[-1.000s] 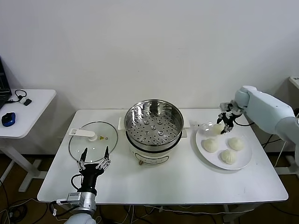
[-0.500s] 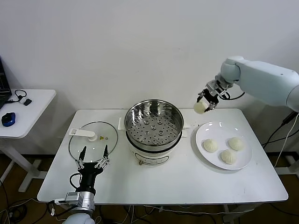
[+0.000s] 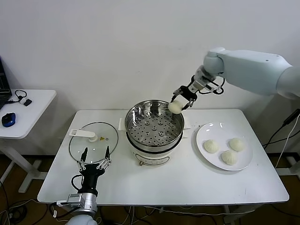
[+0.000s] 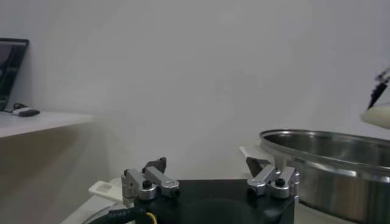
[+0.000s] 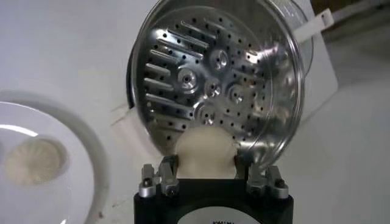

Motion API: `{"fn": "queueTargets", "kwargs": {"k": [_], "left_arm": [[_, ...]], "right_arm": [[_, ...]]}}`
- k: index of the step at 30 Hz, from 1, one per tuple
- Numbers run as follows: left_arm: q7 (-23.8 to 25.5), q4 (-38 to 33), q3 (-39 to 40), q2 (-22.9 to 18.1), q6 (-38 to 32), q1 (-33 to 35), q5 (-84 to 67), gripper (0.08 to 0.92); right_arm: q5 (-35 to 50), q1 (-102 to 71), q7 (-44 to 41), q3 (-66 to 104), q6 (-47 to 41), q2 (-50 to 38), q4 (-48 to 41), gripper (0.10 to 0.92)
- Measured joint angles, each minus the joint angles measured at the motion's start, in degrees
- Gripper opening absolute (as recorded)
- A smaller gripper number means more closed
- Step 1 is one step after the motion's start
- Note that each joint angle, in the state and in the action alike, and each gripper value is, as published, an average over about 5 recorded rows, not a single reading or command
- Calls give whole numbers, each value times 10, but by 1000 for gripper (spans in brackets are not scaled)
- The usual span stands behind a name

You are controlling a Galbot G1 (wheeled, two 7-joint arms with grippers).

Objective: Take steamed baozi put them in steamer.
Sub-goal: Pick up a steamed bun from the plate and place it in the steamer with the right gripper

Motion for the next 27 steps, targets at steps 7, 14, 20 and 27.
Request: {"fn": "queueTargets", "kwargs": {"k": [7, 14, 20, 27], "left_arm": [[0, 3, 5, -5, -1, -5, 1, 823], [-1, 3, 2, -6, -4, -9, -2, 823], [-1, 4, -1, -5, -5, -11, -6, 823], [-1, 5, -3, -4, -5, -14, -11, 823]], "right_arm": [[-6, -16, -5, -5, 29, 64, -58, 628], [-23, -41, -9, -2, 35, 116, -114, 628], [-35, -65, -12, -1, 35, 147, -149, 628], [-44, -90, -15, -1, 35, 170, -180, 628]]}}
